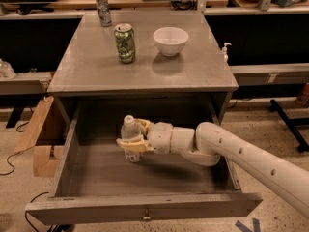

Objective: Place blue plastic bottle into top drawer

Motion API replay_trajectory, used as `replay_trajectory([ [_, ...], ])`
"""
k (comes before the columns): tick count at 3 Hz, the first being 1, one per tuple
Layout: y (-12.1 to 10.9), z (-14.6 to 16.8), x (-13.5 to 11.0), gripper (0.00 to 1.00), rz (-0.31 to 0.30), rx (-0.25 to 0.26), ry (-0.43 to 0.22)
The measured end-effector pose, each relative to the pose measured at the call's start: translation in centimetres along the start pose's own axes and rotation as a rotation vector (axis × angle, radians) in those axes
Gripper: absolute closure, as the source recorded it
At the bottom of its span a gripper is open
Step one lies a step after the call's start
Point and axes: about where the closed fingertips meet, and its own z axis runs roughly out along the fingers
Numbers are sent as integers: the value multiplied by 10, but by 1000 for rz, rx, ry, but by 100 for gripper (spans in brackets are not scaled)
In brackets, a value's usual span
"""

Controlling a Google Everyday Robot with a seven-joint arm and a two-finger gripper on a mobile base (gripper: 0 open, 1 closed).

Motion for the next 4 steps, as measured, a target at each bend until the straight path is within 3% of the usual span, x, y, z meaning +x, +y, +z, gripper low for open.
replay_trajectory([
  [1,1,2,-1,14,0,-3,-1],
  [2,2,3,-1,0,-1,-6,-2],
  [4,1,5,-8,0,-3,-28,1],
])
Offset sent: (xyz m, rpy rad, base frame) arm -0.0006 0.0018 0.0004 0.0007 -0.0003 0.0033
